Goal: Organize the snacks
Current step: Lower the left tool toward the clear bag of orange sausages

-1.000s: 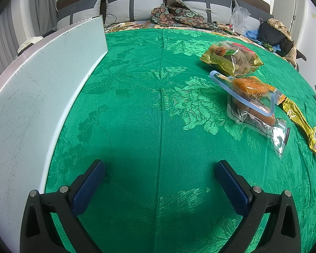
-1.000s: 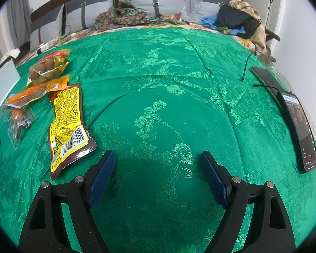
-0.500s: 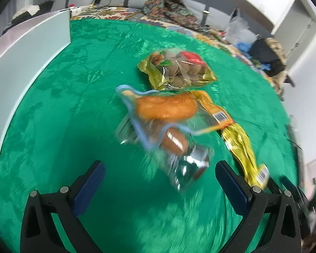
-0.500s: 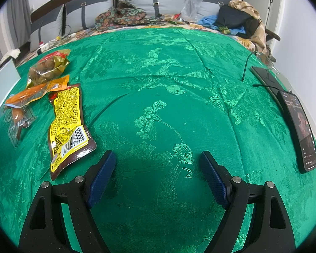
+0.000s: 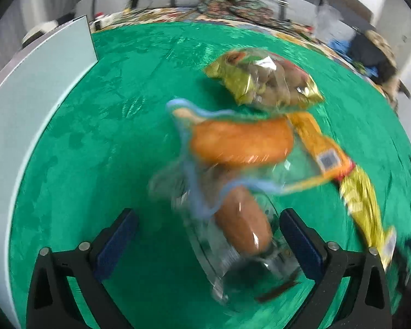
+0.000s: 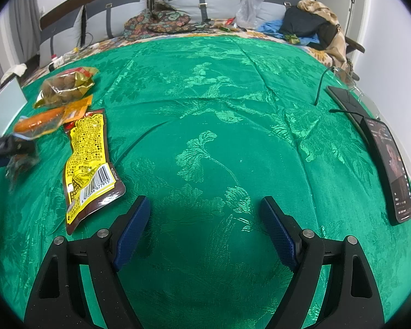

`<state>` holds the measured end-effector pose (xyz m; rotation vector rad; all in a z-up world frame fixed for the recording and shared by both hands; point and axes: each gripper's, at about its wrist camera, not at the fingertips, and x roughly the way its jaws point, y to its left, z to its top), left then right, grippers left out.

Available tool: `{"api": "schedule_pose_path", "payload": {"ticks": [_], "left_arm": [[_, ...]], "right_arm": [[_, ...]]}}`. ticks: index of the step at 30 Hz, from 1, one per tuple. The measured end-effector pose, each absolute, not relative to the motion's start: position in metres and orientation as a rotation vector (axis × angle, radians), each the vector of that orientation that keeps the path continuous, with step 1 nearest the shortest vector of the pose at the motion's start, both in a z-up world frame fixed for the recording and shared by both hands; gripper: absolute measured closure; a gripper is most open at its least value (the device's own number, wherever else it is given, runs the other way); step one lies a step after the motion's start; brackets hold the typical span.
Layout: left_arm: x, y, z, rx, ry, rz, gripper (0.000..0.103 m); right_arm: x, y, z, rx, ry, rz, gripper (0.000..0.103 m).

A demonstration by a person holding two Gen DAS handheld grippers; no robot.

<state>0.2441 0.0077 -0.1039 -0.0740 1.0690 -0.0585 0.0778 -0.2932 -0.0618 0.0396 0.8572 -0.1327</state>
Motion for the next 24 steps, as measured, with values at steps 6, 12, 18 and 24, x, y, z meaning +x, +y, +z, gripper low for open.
{"api": "schedule_pose_path", "payload": {"ticks": [6, 12, 18, 24], "left_arm": [[0.214, 0.053, -0.106, 0.010, 1.095, -0.109, 0.004], [0.225, 0.048, -0.097, -0.022, 1.120, -0.159, 0.004], [0.223, -0.004, -0.081, 0.282, 1.034, -0.205, 0.004], [0.225, -0.032, -0.084, 0.450, 0.998, -0.224, 0.004]], "right_arm": [[0.078, -0.293, -0.062, 0.040, 0.857, -0.133, 0.018], [0.078, -0.293, -0.062, 0.039, 0.857, -0.134, 0.018], [0.078, -0.293, -0.062, 0.040, 0.857, -0.134, 0.018], [0.078, -0.293, -0.062, 0.040, 0.857, -0.134, 0.018]]}}
